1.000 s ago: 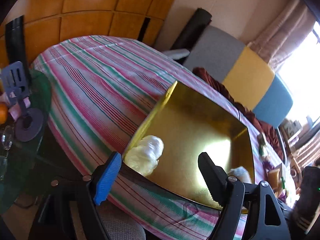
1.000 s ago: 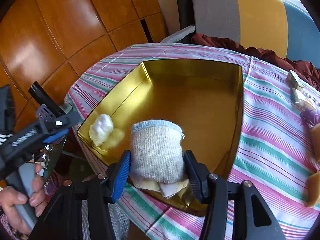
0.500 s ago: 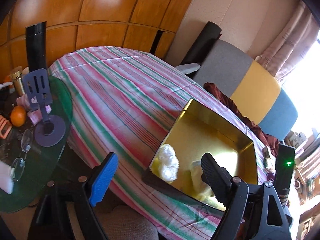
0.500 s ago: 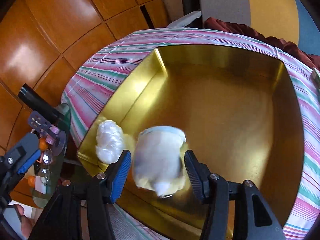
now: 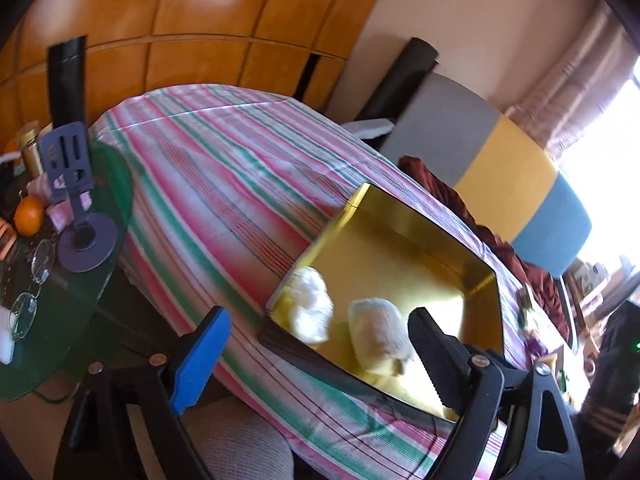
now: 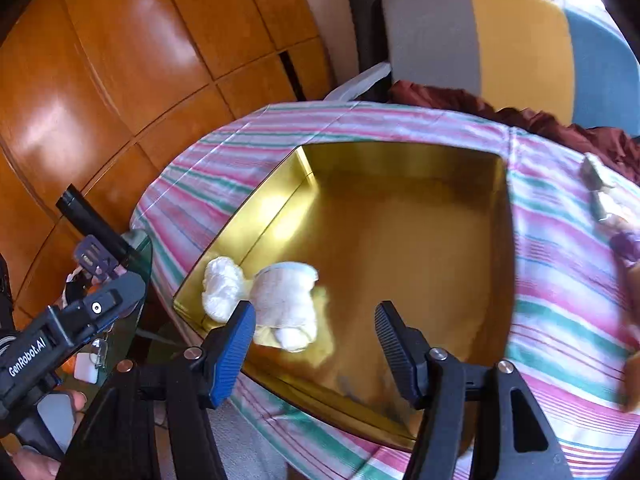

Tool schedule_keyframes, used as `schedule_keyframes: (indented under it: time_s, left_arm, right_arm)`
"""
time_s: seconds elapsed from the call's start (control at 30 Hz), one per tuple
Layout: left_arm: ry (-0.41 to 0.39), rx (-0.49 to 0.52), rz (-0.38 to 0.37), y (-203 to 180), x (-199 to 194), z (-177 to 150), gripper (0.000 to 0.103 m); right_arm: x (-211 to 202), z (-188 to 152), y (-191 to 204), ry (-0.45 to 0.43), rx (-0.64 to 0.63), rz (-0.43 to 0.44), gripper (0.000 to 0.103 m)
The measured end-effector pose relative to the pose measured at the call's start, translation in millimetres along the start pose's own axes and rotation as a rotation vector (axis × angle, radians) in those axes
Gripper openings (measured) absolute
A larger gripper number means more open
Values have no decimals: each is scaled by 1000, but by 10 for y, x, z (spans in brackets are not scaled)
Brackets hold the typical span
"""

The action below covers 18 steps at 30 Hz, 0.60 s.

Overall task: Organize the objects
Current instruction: 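Open both tools to drop the roll and bundle into the tray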

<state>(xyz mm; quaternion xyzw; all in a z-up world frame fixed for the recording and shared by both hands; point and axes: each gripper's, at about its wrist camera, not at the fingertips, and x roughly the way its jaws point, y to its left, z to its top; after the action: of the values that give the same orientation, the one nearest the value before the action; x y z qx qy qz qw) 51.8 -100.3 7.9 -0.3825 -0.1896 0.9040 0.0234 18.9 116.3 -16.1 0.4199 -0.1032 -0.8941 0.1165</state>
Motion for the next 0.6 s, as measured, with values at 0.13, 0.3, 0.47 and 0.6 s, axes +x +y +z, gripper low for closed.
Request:
schedule_keyframes:
  time_s: [0.13, 0.3, 0.47, 0.6]
  left_arm:
    - [18, 35, -49, -246, -34, -80, 93]
    - [51, 123, -118, -696, -24, -259, 96]
    - [90, 239, -194, -1245, -8, -487, 97]
    - [131, 343, -258, -1653, -4, -698, 98]
  right_arm:
    - [-313, -46, -279, -40, 11, -93, 63]
    - [-648, -230, -785, -71, 86, -157, 63]
    - [-899, -446, -1299, -79, 171, -232, 63]
    - [-1120, -608, -1656, -97, 241, -283, 63]
